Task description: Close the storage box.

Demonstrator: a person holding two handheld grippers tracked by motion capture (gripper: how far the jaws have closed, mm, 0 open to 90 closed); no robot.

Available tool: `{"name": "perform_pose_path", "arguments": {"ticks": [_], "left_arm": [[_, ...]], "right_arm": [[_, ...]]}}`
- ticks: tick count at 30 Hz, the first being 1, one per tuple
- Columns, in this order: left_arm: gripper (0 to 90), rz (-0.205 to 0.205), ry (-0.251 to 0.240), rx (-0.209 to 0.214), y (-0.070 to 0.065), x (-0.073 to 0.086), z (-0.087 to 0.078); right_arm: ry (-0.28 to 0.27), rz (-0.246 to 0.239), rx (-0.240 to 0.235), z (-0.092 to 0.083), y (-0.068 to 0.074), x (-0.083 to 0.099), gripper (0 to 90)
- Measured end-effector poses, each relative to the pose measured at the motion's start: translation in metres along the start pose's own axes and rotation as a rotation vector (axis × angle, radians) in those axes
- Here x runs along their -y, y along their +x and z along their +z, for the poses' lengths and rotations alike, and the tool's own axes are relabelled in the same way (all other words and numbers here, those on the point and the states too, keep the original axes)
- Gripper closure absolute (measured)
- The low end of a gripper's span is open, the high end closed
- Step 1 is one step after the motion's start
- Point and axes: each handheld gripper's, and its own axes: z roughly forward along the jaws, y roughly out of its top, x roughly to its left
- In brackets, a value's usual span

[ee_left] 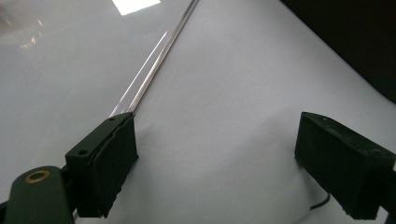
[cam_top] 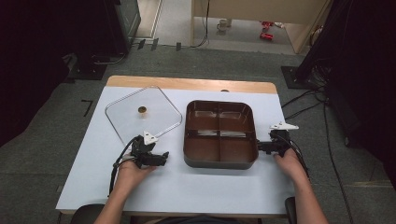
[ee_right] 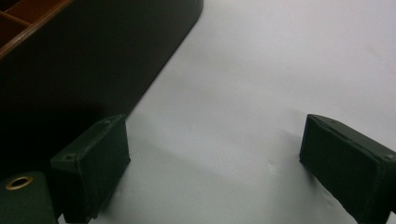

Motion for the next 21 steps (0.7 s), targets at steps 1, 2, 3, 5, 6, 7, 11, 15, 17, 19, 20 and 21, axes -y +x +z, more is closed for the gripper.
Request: {"name": "perform_pose_path", "arguments": {"ticks": [1, 2, 3, 5, 6, 7, 11, 15, 17, 19, 20, 21], "left_arm": [[13.0, 0.006, 0.003, 0.004, 0.0, -0.001, 0.0], [13.6, 0.014, 0.009, 0.011, 0.001, -0.001, 0.0], [14.4, 0.018, 0.012, 0.015, 0.001, -0.002, 0.0], [15.9, 0.028, 0.02, 0.032, 0.003, -0.003, -0.001], [17.2, 0.033, 0.023, 0.036, 0.004, -0.003, -0.003], [21.8, 0.035, 0.025, 0.04, 0.004, -0.003, -0.004], [26.5, 0.033, 0.052, 0.091, 0.005, -0.006, -0.007], [26.6, 0.048, 0.054, 0.121, 0.004, -0.01, -0.011], [26.6, 0.043, 0.048, 0.124, 0.004, -0.011, -0.014], [27.2, 0.036, 0.043, 0.127, 0.006, -0.013, -0.017], [28.6, 0.036, 0.043, 0.127, 0.006, -0.013, -0.017], [31.6, 0.038, 0.047, 0.124, 0.007, -0.015, -0.019]], "right_arm": [[0.0, 0.0, 0.0, 0.0, 0.0, 0.0, 7.8], [0.0, 0.0, 0.0, 0.0, 0.0, 0.0, 7.8], [0.0, 0.0, 0.0, 0.0, 0.0, 0.0, 7.8], [0.0, 0.0, 0.0, 0.0, 0.0, 0.0, 7.8], [0.0, 0.0, 0.0, 0.0, 0.0, 0.0, 7.8], [0.0, 0.0, 0.0, 0.0, 0.0, 0.0, 7.8], [0.0, 0.0, 0.0, 0.0, 0.0, 0.0, 7.7], [0.0, 0.0, 0.0, 0.0, 0.0, 0.0, 7.7], [0.0, 0.0, 0.0, 0.0, 0.0, 0.0, 7.7], [0.0, 0.0, 0.0, 0.0, 0.0, 0.0, 7.7], [0.0, 0.0, 0.0, 0.0, 0.0, 0.0, 7.7], [0.0, 0.0, 0.0, 0.0, 0.0, 0.0, 7.7]]}}
